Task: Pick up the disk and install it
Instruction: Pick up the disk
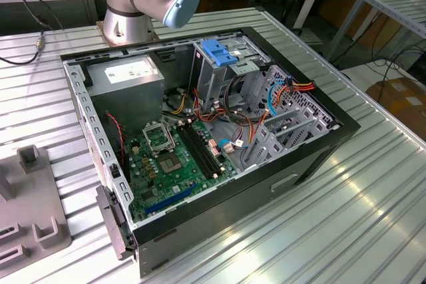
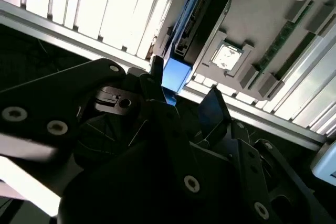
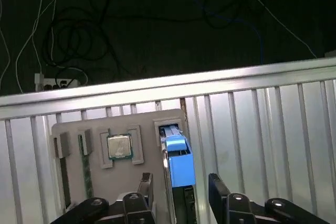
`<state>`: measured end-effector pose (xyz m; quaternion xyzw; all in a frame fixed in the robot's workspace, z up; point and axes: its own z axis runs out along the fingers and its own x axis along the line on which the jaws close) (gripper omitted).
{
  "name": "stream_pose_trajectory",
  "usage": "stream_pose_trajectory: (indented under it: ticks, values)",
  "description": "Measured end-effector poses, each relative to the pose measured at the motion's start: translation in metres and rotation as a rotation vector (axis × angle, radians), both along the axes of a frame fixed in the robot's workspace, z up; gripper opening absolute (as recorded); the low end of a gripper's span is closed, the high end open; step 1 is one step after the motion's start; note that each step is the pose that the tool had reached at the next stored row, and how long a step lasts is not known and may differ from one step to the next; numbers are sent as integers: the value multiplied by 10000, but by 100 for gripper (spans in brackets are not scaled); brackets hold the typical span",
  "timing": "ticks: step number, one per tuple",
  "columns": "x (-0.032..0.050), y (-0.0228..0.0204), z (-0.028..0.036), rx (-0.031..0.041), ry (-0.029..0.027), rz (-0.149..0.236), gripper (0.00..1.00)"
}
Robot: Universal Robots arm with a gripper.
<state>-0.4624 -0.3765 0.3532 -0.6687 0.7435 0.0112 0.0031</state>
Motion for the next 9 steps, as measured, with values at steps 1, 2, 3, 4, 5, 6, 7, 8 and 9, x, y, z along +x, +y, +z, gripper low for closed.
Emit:
stream_pose_trajectory:
  ticks: [1, 2, 3, 4, 5, 6, 7, 8, 9]
  values:
    - [0, 0, -15, 0, 1, 155, 54]
    - [-1, 0, -29, 1, 0, 252, 54]
    - [-3, 0, -50, 6, 0, 319, 54]
    - [-4, 0, -67, 11, 1, 346, 54]
    - [-6, -1, -95, 17, 0, 364, 54]
    - [-9, -4, -112, 20, 1, 368, 54]
    - [-10, -8, -131, 20, 1, 377, 54]
    - [-13, -12, -153, 21, 0, 388, 54]
    - [-15, -13, -168, 23, 0, 399, 54]
